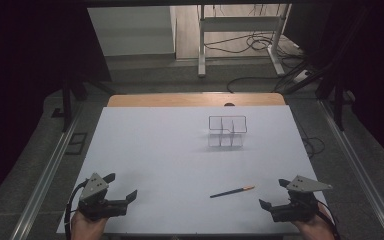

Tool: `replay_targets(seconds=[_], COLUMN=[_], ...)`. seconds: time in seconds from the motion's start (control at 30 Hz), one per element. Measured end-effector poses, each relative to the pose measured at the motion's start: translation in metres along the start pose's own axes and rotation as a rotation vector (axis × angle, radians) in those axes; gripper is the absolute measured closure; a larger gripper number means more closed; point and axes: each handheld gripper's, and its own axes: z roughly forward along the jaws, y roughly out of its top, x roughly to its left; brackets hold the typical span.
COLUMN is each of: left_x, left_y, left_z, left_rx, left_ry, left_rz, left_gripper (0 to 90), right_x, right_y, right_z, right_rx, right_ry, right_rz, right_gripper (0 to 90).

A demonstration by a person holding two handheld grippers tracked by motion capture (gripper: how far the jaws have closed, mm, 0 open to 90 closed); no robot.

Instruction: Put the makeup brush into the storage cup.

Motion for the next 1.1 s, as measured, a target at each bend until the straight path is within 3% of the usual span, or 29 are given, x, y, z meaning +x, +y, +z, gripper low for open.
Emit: replay_targets(seconds=[0.13,0.27,0.33,0.53,0.77,0.87,1.1], left_x=[-0.004,-0.013,-0.015,-0.018,-0.012,-0.010,-0.009], left_y=[0.001,0.001,0.001,0.001,0.000,0.000,-0.001], left_z=[0.001,0.001,0.002,0.004,0.002,0.003,0.003], left_rx=[0.014,-0.011,-0.011,0.001,-0.033,-0.023,-0.015], left_ry=[0.011,0.016,0.008,-0.026,-0.069,-0.088,-0.094], left_rz=[0.035,0.101,0.107,0.099,0.024,-0.001,-0.005], left_gripper=[5.4,5.3,5.2,3.2,2.6,2.7,2.7], right_x=[0.002,0.002,0.002,0.002,0.002,0.001,0.003], right_y=[0.001,0.001,0.001,0.000,0.001,0.003,0.007], right_z=[-0.001,0.000,0.002,0.004,0.004,0.003,0.006], right_rx=[-0.017,-0.003,0.011,0.031,0.047,0.046,0.072], right_ry=[0.002,0.003,0.002,0.005,0.010,0.006,0.043], right_rz=[-0.025,-0.041,-0.040,-0.039,-0.054,-0.069,-0.050], right_gripper=[1.6,1.9,1.9,3.1,2.9,2.5,3.5])
